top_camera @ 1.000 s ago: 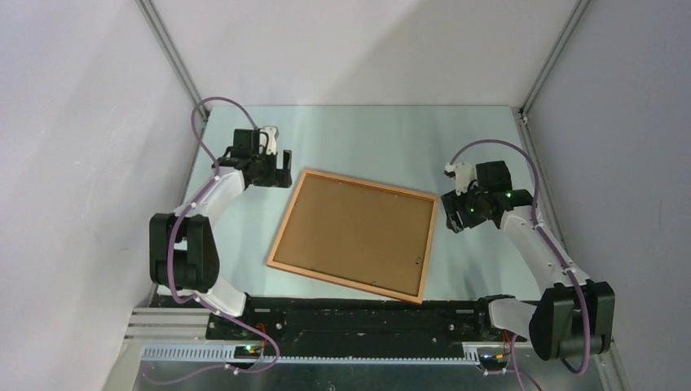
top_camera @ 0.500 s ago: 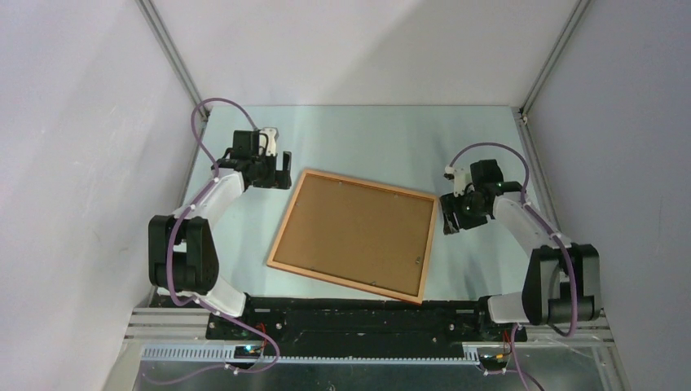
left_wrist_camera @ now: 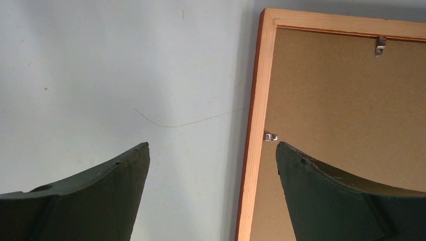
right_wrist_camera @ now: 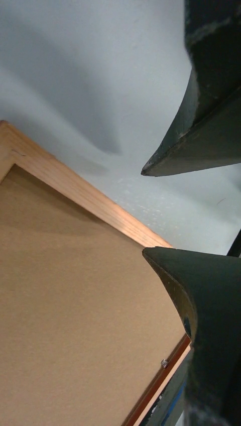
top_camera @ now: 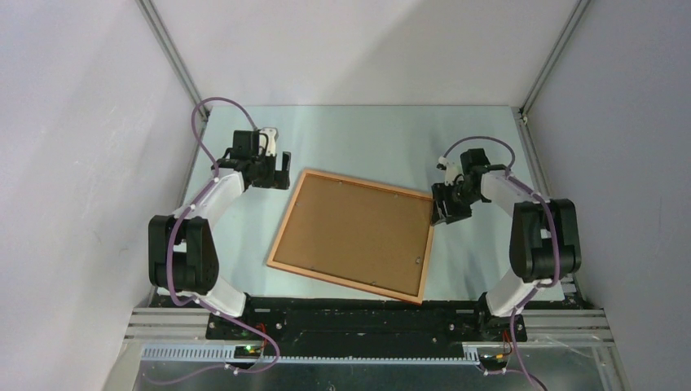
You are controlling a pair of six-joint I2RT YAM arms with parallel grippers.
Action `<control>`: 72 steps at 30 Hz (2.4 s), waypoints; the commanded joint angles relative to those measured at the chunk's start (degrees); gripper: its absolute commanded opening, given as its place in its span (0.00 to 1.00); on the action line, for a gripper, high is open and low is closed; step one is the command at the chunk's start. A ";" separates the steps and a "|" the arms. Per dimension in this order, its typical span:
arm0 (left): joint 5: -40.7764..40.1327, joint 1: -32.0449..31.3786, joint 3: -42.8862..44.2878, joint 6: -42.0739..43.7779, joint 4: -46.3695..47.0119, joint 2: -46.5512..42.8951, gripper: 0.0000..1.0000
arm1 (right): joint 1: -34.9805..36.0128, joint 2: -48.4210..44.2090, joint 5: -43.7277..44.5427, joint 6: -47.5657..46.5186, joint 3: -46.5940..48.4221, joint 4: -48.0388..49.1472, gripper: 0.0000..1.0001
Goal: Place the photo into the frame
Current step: Adjust the photo frame at the center of the board.
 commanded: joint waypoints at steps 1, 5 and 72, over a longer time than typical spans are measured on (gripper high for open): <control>-1.79 0.27 0.22 1.58 1.74 -0.64 1.00 | -0.25 4.09 -3.33 2.78 4.26 1.79 0.57; -2.36 0.26 0.08 1.85 1.75 -0.42 1.00 | 0.08 6.89 -3.88 3.67 5.65 2.43 0.55; 8.37 -5.06 5.74 -6.46 -1.61 14.46 0.96 | -6.85 18.64 -1.13 1.74 19.36 3.48 0.00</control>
